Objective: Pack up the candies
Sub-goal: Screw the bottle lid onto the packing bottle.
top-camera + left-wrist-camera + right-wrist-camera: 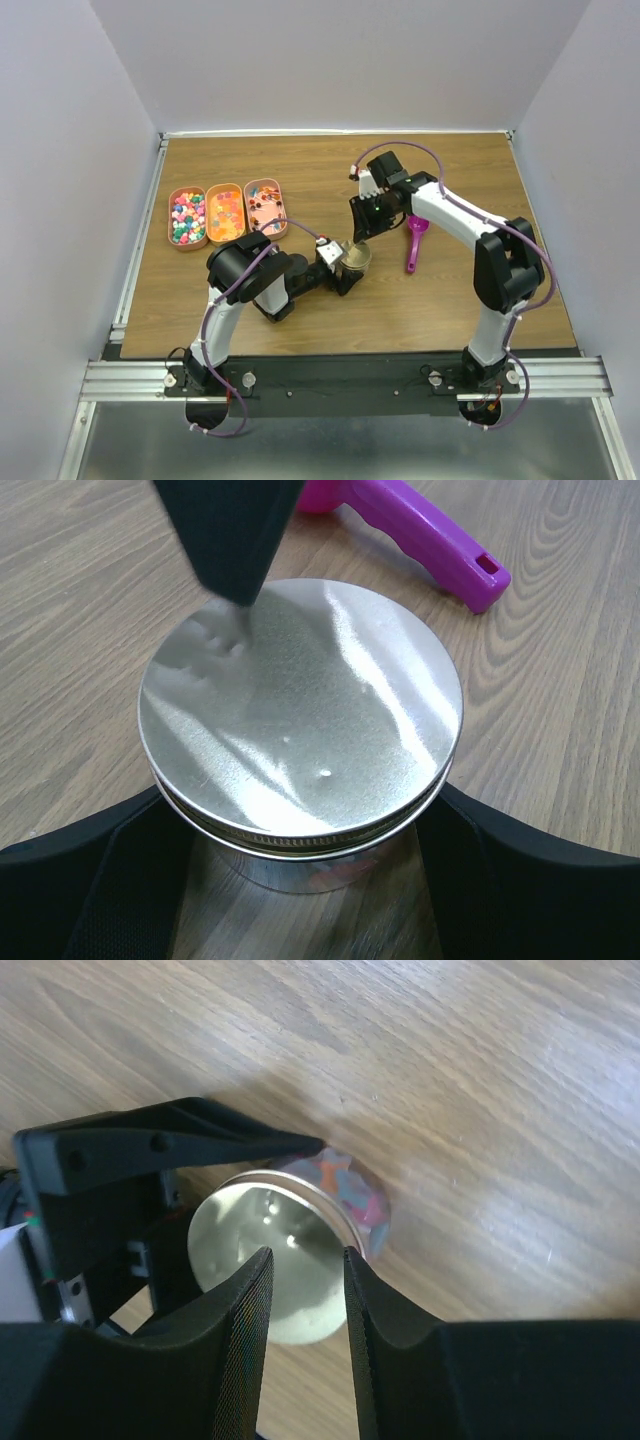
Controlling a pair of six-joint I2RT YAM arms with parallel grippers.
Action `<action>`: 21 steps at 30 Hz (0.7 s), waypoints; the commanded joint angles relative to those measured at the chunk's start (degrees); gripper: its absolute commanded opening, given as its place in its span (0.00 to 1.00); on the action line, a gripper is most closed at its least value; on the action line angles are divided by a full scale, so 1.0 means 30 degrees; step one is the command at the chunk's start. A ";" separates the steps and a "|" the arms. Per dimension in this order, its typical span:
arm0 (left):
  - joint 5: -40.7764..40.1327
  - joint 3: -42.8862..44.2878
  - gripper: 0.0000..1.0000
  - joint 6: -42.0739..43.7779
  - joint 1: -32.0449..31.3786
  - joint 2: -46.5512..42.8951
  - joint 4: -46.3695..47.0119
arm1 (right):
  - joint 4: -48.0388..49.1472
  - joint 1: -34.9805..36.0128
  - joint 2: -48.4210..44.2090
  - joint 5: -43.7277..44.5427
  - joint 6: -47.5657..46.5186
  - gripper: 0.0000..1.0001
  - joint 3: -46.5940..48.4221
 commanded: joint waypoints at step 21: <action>-0.0512 -0.0573 0.73 -0.1015 0.0139 0.1107 0.8683 | -0.1467 0.0480 0.0139 -0.1680 -0.0584 0.33 -0.2096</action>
